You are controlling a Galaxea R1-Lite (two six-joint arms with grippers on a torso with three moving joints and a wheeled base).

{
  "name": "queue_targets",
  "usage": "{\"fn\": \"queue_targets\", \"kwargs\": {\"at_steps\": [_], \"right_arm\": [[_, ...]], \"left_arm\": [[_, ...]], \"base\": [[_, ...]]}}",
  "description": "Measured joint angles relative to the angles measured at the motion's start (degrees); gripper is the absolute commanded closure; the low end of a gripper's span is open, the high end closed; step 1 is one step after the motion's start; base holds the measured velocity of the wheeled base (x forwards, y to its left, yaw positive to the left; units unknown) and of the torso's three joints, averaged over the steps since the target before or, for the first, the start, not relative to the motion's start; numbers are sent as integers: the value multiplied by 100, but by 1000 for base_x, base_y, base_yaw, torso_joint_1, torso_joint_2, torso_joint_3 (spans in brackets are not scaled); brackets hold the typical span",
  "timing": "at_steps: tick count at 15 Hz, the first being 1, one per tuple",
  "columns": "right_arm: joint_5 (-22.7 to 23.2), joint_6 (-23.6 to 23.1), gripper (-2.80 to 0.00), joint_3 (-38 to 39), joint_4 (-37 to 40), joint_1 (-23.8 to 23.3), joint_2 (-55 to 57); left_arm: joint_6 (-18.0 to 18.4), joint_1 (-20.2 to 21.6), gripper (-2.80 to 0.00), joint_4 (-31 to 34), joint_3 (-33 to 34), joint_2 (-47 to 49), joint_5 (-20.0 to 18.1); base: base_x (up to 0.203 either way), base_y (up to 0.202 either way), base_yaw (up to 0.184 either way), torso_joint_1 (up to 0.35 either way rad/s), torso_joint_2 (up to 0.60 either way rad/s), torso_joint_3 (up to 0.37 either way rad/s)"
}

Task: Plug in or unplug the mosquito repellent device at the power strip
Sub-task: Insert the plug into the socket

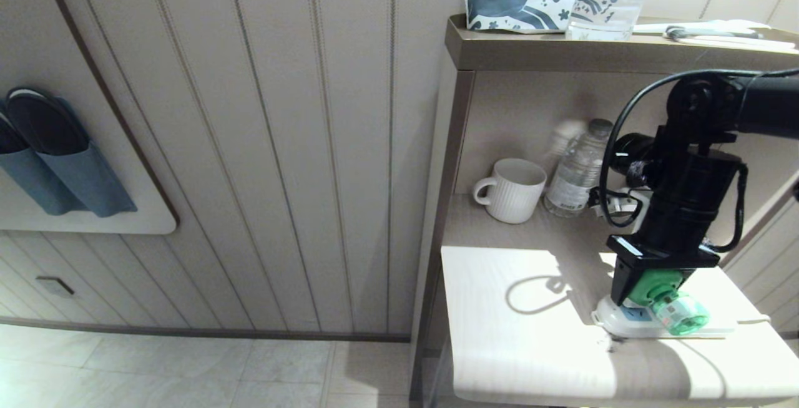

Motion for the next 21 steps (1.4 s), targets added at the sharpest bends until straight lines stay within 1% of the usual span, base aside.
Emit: {"fn": "queue_targets", "kwargs": {"at_steps": [10, 11, 21], "right_arm": [[91, 36, 0, -6, -138, -27, 257], [91, 36, -280, -6, -150, -29, 234], [86, -2, -280, -15, -176, -20, -203]], "left_arm": [[1, 0, 0, -1, 0, 0, 4], [0, 0, 0, -1, 0, 0, 2], [2, 0, 0, -1, 0, 0, 1]], "base": [[0, 0, 0, 0, 0, 0], [0, 0, 0, 0, 0, 0], [0, 0, 0, 0, 0, 0]]}}
